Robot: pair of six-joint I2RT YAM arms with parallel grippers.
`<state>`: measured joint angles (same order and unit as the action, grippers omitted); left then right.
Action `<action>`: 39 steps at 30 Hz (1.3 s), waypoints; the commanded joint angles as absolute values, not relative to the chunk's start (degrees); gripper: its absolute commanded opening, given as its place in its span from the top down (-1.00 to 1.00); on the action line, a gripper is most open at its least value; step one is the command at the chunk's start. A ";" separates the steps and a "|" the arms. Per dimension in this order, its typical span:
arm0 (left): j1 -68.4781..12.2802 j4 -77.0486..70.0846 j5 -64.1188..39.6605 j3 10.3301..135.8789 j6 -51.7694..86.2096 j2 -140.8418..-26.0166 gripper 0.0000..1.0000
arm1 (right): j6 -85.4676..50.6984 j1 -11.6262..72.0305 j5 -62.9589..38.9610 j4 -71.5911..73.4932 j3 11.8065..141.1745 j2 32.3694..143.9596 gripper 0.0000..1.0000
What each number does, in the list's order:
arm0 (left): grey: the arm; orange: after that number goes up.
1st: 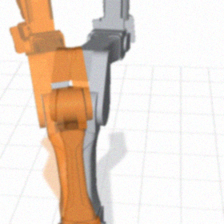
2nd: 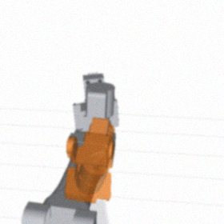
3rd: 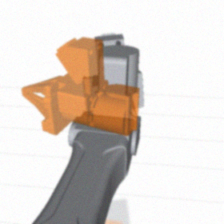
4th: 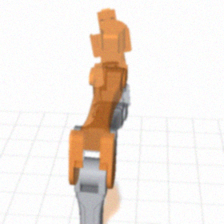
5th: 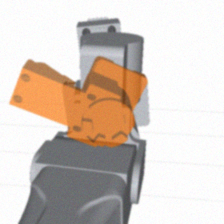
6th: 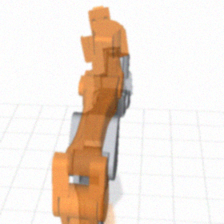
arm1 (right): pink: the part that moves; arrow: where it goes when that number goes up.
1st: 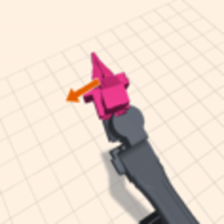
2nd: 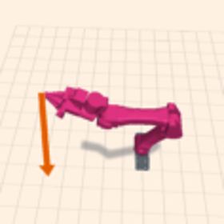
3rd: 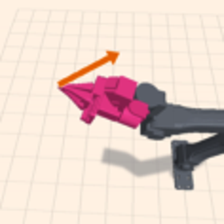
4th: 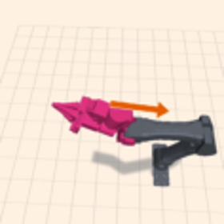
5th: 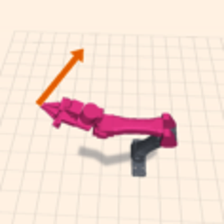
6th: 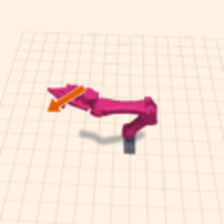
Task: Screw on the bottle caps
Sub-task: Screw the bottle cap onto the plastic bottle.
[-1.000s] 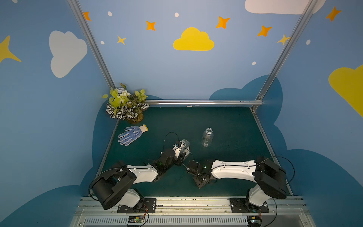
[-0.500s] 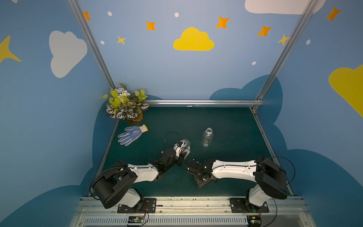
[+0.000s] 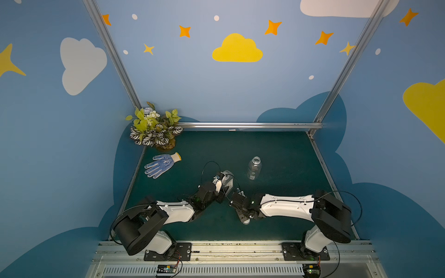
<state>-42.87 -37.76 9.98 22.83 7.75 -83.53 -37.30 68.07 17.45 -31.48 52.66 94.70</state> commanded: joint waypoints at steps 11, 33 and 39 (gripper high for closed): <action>-43.33 -30.45 8.61 22.84 7.74 -85.81 0.23 | -40.16 70.26 14.79 -34.95 51.77 91.43 -0.13; -43.70 -30.44 9.32 22.63 7.47 -85.60 0.23 | -41.62 70.49 10.55 -33.28 48.53 90.79 -0.11; -43.77 -30.46 9.40 22.76 7.51 -85.78 0.24 | -42.53 70.58 10.46 -33.91 47.65 90.18 0.06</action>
